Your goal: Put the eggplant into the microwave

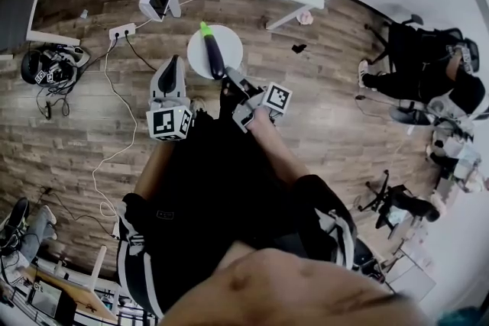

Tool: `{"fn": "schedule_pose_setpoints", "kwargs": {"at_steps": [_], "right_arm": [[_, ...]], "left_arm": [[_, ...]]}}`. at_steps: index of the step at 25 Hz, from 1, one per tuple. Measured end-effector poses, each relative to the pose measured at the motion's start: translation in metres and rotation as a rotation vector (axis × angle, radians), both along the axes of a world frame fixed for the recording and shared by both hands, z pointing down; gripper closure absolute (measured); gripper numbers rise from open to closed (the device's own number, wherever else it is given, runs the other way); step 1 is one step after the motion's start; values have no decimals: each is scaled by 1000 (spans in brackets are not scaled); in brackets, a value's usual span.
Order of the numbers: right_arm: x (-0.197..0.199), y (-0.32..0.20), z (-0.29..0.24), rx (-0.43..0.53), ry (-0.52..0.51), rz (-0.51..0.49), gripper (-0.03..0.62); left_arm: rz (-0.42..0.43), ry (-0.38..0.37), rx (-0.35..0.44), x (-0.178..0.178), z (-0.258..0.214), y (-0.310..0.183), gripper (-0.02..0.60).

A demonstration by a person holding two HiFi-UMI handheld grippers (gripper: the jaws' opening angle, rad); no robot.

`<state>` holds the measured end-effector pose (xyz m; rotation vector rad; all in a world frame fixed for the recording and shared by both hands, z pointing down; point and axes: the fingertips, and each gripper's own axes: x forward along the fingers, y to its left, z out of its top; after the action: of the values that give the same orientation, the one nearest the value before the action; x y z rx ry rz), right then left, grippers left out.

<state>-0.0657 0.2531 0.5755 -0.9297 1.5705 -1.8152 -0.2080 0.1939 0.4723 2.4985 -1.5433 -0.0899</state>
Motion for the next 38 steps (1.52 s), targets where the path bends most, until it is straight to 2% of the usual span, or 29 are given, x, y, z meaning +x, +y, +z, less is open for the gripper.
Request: {"fn": "schedule_pose_setpoints", "kwargs": {"at_steps": [12,20,26,38], "right_arm": [[44,-67,-5,5,-22,-19,553],[89,-117,-6,7,-21,-29,553],[120,-144,-5,-2,-6,-74,553],[162,-201,4,3,-18,-147,553]], "left_arm": [[-9,-15,-7,47,-2,-62,549],[-56,-4,-17,84,-1,-107,549],[-110,-8,-27,109,-2,-135,549],[-184,-17,-20,157,1,-171,549]]}}
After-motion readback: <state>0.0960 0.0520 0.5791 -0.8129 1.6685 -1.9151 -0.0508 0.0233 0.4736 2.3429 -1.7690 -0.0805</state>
